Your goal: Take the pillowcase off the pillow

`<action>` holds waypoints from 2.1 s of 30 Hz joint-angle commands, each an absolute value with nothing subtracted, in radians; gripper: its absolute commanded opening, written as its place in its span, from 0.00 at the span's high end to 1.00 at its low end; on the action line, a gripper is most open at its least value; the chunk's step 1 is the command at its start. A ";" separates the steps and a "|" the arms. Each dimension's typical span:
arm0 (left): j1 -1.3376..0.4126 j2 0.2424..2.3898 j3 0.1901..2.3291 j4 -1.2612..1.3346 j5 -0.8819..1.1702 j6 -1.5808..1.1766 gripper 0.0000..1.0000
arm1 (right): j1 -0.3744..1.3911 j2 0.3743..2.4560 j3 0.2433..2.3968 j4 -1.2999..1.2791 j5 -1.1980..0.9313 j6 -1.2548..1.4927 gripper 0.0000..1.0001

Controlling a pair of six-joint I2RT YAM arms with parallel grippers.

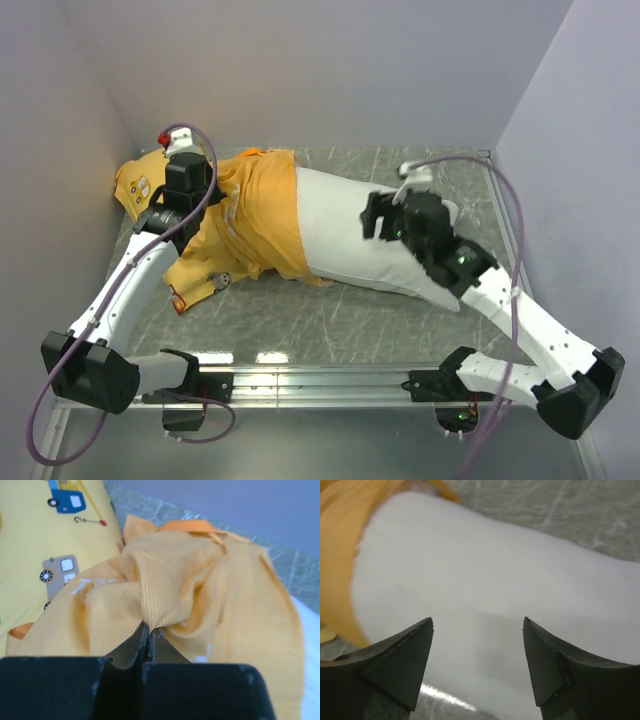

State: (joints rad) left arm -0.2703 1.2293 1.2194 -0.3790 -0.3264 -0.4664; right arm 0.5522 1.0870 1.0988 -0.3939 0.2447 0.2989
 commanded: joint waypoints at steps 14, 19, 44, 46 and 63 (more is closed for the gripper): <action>-0.272 1.181 1.166 -0.245 -0.318 -0.495 0.99 | 1.019 1.371 0.916 -0.124 0.799 0.117 0.06; -0.275 1.189 1.204 -0.252 -0.212 -0.483 0.81 | 0.999 1.451 1.063 -0.236 0.868 0.133 0.80; -0.638 1.126 1.042 -0.241 -0.407 -0.643 0.04 | 0.775 1.430 1.703 -0.664 0.572 0.164 1.00; -0.640 1.129 1.006 -0.201 -0.399 -0.658 0.04 | 0.767 1.425 1.703 -0.664 0.557 0.169 1.00; -0.209 1.198 1.268 -0.271 -0.488 -0.529 1.00 | 0.540 1.301 1.692 -0.701 0.462 0.204 1.00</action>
